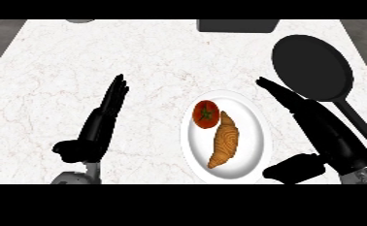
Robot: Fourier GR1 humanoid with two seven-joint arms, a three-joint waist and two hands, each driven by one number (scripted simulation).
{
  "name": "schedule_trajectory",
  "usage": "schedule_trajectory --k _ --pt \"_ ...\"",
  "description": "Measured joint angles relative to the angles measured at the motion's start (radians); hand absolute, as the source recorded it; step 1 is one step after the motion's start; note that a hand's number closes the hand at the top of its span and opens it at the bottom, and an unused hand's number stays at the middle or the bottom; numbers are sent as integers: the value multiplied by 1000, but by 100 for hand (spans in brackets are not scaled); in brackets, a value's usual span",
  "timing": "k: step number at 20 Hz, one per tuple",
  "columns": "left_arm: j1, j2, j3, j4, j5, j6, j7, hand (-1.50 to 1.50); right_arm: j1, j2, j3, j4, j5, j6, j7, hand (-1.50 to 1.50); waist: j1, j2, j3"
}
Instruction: Pick the croissant from the plate and place it in the pan
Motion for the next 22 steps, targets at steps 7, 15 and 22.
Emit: schedule_trajectory --k 7,15,22 --pt "-4 -12 -10 2 -12 -1 1 0 -160 75 183 167 73 169 153 -150 6 1 0" --pt "7 -6 24 9 -10 -20 -10 0 -222 225 268 304 188 288 254 -150 -11 -2 1" --pt "11 -36 32 15 -31 -27 -14 0 -154 308 229 317 291 345 245 -150 -18 -3 2"
